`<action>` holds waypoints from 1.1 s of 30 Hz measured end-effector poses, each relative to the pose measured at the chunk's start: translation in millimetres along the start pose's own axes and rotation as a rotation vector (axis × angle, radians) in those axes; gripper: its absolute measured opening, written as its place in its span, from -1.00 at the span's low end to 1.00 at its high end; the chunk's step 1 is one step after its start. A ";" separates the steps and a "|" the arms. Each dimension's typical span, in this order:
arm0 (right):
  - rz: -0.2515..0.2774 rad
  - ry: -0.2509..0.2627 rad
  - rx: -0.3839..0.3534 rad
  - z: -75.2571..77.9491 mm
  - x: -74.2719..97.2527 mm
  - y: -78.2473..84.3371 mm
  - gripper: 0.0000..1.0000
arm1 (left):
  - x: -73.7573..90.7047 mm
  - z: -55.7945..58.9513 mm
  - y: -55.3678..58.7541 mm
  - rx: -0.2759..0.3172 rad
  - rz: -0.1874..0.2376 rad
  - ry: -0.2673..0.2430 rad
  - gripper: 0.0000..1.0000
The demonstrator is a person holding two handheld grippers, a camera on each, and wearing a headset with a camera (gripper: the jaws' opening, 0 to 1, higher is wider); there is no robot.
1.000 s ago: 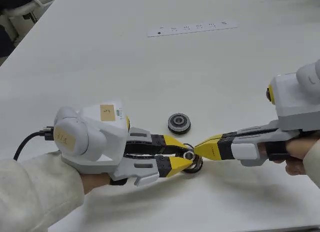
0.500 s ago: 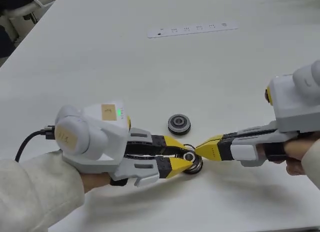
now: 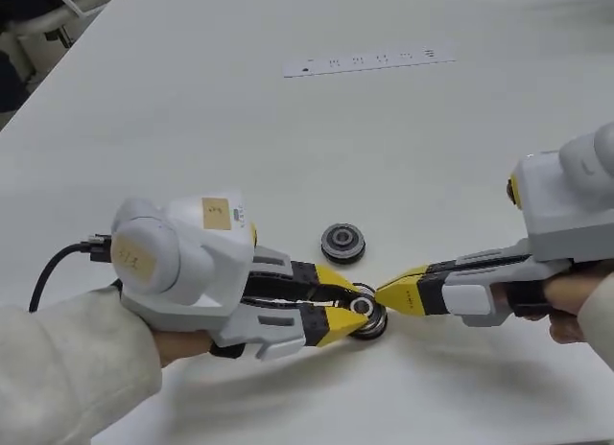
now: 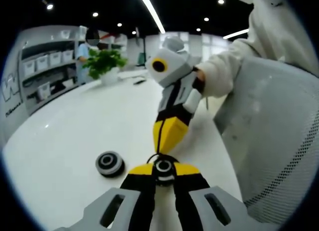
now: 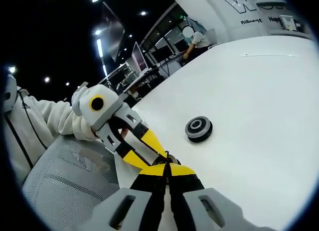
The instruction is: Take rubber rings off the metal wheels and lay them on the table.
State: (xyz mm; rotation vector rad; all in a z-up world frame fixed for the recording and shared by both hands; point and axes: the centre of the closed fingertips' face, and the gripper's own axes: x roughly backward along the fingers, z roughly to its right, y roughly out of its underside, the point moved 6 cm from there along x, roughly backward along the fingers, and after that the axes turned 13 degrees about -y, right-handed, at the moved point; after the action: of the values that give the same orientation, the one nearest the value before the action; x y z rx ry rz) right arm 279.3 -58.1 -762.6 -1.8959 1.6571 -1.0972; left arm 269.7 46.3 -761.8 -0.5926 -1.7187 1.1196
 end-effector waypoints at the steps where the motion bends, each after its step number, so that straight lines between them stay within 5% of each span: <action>1: 0.000 0.001 0.001 -0.1 0.1 -0.1 -1.00 | 0.2 0.0 -0.1 -0.003 -0.002 0.001 -0.71; 8: 0.000 0.002 0.003 -2.0 1.1 -1.2 -1.00 | 4.8 2.5 -3.4 -0.007 -0.006 0.018 -0.67; 17: 0.003 0.004 0.002 -3.9 4.6 -2.1 -1.00 | 18.6 5.2 -23.7 0.014 0.042 0.039 -0.41; 29: 0.004 0.018 0.006 -8.3 16.2 -0.8 -1.00 | 45.1 0.1 -41.7 -0.026 0.075 0.005 0.11; 33: -0.004 0.024 0.006 -10.3 20.3 1.9 -1.00 | 57.5 -1.4 -44.4 -0.008 0.067 0.024 0.45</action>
State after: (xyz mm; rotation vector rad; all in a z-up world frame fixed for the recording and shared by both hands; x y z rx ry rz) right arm 270.1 -75.9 -751.6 -1.8905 1.6618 -1.1297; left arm 251.4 71.6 -696.2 -0.6704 -1.6947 1.1484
